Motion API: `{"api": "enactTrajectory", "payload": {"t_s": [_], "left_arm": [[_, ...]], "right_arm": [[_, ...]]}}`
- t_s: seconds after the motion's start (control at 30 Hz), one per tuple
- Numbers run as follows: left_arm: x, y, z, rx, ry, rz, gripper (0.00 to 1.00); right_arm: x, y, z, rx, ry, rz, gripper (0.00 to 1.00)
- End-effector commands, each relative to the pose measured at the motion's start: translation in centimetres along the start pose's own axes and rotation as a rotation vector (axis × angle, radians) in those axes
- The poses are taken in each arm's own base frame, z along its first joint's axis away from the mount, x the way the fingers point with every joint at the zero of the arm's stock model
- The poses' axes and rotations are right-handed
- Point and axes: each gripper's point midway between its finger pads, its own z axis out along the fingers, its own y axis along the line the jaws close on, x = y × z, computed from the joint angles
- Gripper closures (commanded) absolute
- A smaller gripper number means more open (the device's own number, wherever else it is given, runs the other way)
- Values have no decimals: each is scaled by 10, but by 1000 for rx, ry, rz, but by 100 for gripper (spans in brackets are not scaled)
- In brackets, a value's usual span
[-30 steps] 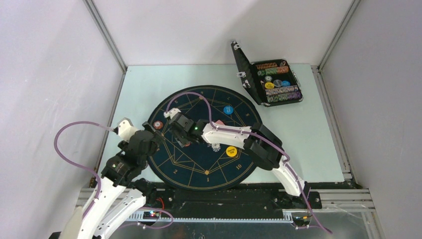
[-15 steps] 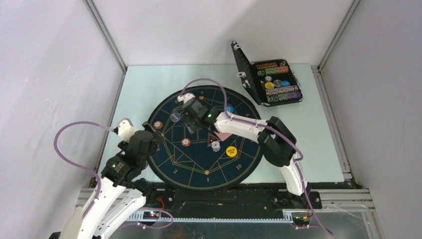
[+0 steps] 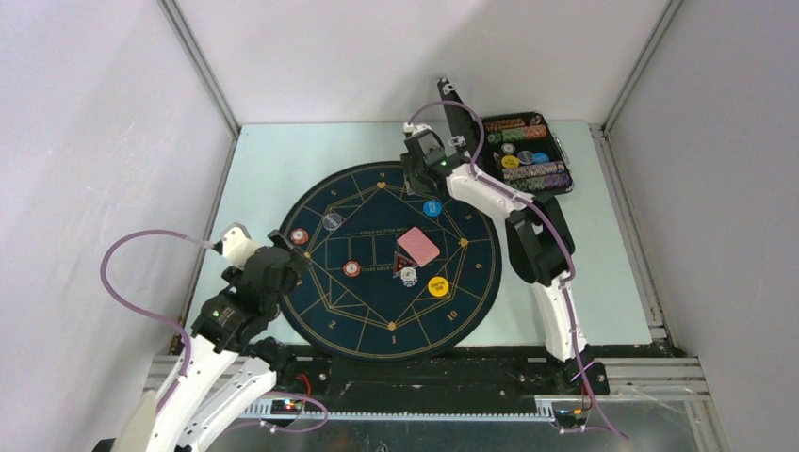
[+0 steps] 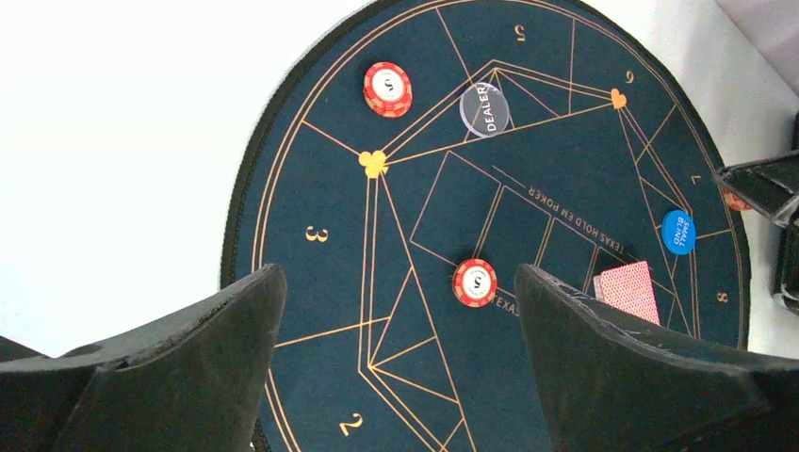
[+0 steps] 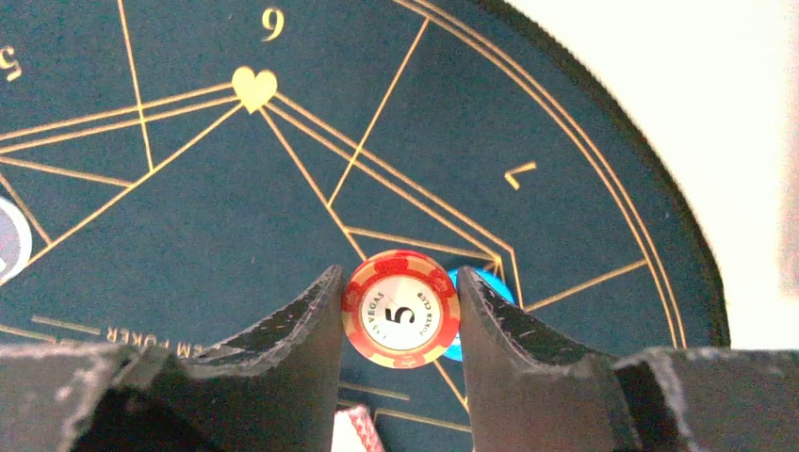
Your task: Distribute texas hold em gaming equipment
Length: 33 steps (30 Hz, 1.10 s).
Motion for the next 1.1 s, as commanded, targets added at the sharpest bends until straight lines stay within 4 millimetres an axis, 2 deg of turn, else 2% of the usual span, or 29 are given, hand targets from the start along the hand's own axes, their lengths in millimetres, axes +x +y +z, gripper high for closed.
{"api": "enactTrajectory", "payload": {"t_s": [0.0,0.03,0.07,0.1,0.13,0.17,0.23,0.53,0.7,0.93,1.07], "left_arm": [[-6,4,2,-28,-33,-14,2],[-6,3,2,-26,-36,-17,2],[-7,3,2,-26,-40,-18,2],[-8,3,2,-24,-43,-22,2],[-8,4,2,-27,-46,-21,2],[-8,4,2,-28,-47,-21,2],[-7,5,3,-34,-48,-19,2],[-7,6,5,-51,-49,-11,2],[-5,7,6,-55,-47,-6,2],[-5,7,8,-65,-45,2,2],[-5,7,7,-63,-44,-1,2]], "right_arm": [[-21,-9,17,21,-23,7,83],[-18,-15,26,30,-12,9,83],[-26,-15,26,25,-20,13,83],[-21,-21,36,34,-3,16,83],[-29,-21,36,29,-12,19,83],[-24,-25,44,35,5,18,83],[-31,-25,50,29,1,21,83],[-16,-37,79,26,63,50,83],[-16,-47,83,36,88,97,82],[0,-50,83,59,146,115,77],[5,-50,82,69,158,110,62]]}}
